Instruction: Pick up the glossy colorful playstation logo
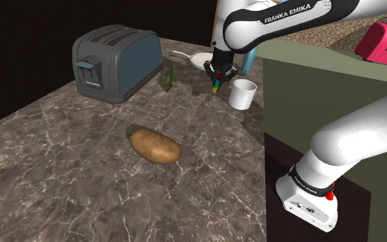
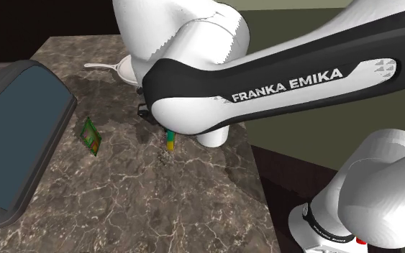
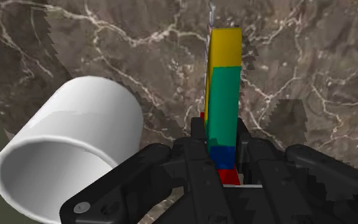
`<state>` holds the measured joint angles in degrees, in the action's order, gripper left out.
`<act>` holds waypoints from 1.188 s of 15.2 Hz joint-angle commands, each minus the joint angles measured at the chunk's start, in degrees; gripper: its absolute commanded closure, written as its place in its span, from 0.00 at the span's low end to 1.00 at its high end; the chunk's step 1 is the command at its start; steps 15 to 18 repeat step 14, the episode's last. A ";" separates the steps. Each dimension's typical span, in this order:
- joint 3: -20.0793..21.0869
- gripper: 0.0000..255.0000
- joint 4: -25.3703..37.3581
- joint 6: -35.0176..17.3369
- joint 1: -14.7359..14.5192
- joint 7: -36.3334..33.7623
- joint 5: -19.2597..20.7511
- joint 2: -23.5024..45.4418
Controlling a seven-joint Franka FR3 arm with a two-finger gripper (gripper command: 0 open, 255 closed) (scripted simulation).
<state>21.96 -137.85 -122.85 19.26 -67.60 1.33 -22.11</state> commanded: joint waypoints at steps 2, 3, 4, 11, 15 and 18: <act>-0.29 1.00 1.60 2.35 -0.11 0.42 -0.26 -0.79; -0.39 1.00 2.19 3.14 -0.13 0.58 -0.32 -1.01; -0.50 1.00 2.80 3.94 -0.14 0.72 -0.38 -1.22; -1.14 1.00 7.33 9.43 -0.14 1.63 -0.61 -2.25; -1.23 1.00 8.13 10.32 -0.12 1.76 -0.63 -2.35; -1.23 1.00 8.13 10.32 -0.12 1.76 -0.63 -2.35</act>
